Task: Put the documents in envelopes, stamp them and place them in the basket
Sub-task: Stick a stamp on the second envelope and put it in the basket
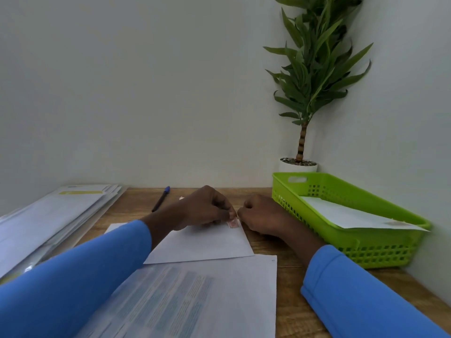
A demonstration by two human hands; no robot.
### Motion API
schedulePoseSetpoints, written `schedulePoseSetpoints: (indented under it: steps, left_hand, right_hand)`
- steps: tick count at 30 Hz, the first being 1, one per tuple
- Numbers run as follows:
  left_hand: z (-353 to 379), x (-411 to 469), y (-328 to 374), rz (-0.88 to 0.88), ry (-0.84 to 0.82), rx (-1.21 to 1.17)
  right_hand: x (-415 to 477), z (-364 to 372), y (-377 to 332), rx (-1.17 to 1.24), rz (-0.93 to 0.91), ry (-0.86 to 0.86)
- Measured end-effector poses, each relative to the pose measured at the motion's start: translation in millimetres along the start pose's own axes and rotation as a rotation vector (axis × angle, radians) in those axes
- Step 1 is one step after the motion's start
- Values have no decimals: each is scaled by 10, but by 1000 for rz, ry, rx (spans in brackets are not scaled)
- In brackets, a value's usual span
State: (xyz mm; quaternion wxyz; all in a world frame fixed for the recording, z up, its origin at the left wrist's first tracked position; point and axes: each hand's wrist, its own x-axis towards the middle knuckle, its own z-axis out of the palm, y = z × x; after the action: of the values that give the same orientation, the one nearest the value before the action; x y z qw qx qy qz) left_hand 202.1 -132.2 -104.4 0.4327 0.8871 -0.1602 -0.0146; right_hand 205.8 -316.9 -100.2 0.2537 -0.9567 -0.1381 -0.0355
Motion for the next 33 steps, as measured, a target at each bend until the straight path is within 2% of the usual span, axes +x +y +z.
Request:
schedulePoseSetpoints:
  steps: [15, 33]
  left_hand:
    - [10, 48, -52, 86, -70, 38]
    - [80, 110, -93, 129, 67, 284]
  right_hand:
    - [-20, -55, -39, 29, 33, -99]
    - [-8, -37, 23, -34, 14, -132]
